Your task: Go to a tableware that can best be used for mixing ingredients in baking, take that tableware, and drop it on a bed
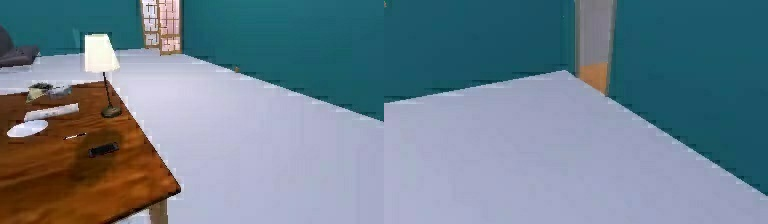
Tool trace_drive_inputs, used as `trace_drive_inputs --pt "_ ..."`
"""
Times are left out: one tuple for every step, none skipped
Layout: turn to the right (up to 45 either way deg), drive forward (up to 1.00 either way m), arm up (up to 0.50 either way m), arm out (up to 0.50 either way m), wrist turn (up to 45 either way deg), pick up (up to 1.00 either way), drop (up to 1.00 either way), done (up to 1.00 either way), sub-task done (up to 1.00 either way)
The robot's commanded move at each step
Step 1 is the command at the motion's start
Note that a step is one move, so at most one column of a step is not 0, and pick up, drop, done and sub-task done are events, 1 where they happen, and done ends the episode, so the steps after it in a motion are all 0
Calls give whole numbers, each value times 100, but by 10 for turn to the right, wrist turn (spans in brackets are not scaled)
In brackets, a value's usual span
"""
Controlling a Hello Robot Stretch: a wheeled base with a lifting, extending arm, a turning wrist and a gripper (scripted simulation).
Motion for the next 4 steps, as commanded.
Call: trace_drive_inputs --pt "450 0 0 0 0 0 0 0 0" --pt "450 0 0 0 0 0 0 0 0" --pt "30 0 0 0 0 0 0 0 0" --pt "0 100 0 0 0 0 0 0 0"
